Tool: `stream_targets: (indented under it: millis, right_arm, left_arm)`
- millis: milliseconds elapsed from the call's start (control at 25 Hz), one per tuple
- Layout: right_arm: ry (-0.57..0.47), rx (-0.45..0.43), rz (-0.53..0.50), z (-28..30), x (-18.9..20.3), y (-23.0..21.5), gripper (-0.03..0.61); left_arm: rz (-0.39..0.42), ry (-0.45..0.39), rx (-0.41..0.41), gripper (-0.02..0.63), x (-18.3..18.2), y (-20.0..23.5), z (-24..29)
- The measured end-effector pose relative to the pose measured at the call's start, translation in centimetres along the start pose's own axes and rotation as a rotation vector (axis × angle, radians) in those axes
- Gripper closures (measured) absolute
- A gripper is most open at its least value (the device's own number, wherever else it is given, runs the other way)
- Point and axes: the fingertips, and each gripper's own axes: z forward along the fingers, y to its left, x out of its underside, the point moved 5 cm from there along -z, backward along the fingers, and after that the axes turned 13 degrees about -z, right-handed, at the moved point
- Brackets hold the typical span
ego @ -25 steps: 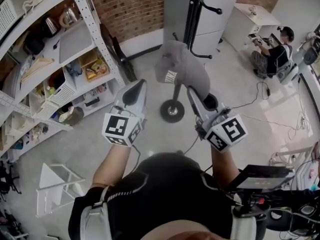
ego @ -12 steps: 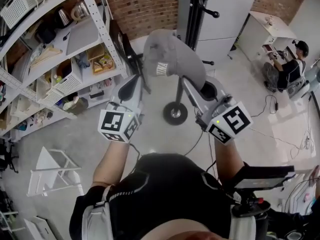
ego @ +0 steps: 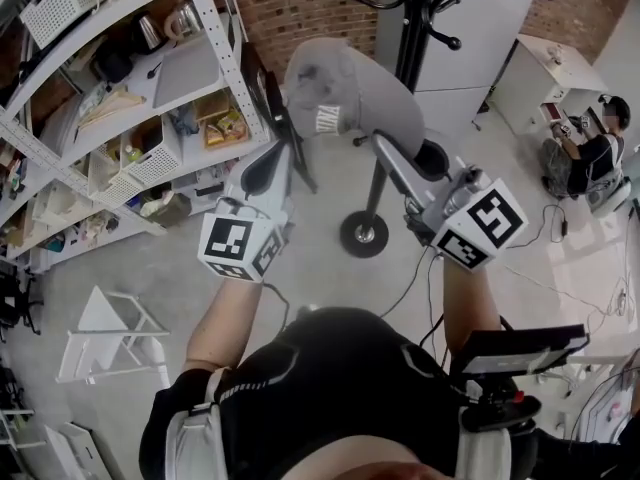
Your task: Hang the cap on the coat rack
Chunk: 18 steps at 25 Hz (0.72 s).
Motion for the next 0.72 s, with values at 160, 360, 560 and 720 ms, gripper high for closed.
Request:
stream_targets:
  millis: [160,360,560,720]
  right_arm:
    - [-0.034,-0.036,-0.039,1.7,-1.8,0.1,0.546]
    - [-0.093,-0.062,-0.077,3.9,-4.4,-0.3,0.546]
    - [-0.116,-0.080,-0.174,5.8,-6.4,-0.7,0.546]
    - [-0.167,-0.068,-0.179,7.0,-7.9,-1.9,0.546]
  left_arm:
    - [0.008,-0.019,0.002,0.611,-0.9,1.0,-0.3]
    - [0.029,-0.026,-0.003,0.611,-1.3,2.0,-0.6]
    - [0.027,-0.041,-0.004,0.611,-1.5,2.7,-0.9]
    - [0.027,-0.041,-0.005,0.611,-1.4,3.0,-1.1]
